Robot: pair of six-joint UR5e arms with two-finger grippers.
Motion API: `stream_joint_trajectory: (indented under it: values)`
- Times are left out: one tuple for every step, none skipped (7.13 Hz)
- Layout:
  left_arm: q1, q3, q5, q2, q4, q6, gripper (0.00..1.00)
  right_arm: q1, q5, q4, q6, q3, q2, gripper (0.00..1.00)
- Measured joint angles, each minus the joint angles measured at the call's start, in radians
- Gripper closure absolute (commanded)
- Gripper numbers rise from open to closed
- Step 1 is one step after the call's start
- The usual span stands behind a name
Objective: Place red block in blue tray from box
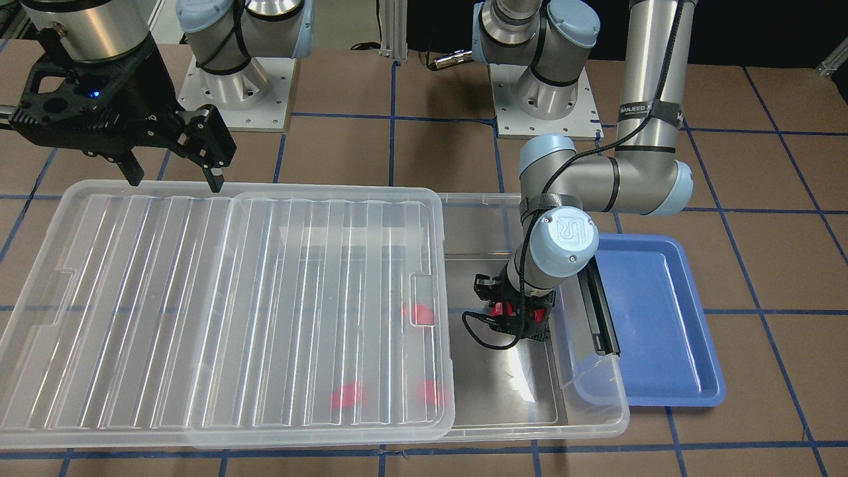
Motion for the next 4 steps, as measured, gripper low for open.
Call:
stream_joint_trajectory:
  values:
    - [0.000,0.003,0.000,0.000,0.001,-0.001,1.00,0.000,0.000,0.000,0.000,0.000,0.000,0.00]
    - [0.000,0.011,0.002,0.010,-0.003,0.000,1.00,0.000,0.001,0.000,0.000,0.000,0.000,0.00]
    - [-0.002,0.025,0.006,0.030,-0.024,0.000,1.00,0.000,0.001,0.000,0.000,0.000,0.000,0.00]
    - [-0.004,0.056,0.010,0.055,-0.076,-0.001,1.00,0.000,0.001,0.000,-0.001,0.000,0.000,0.00]
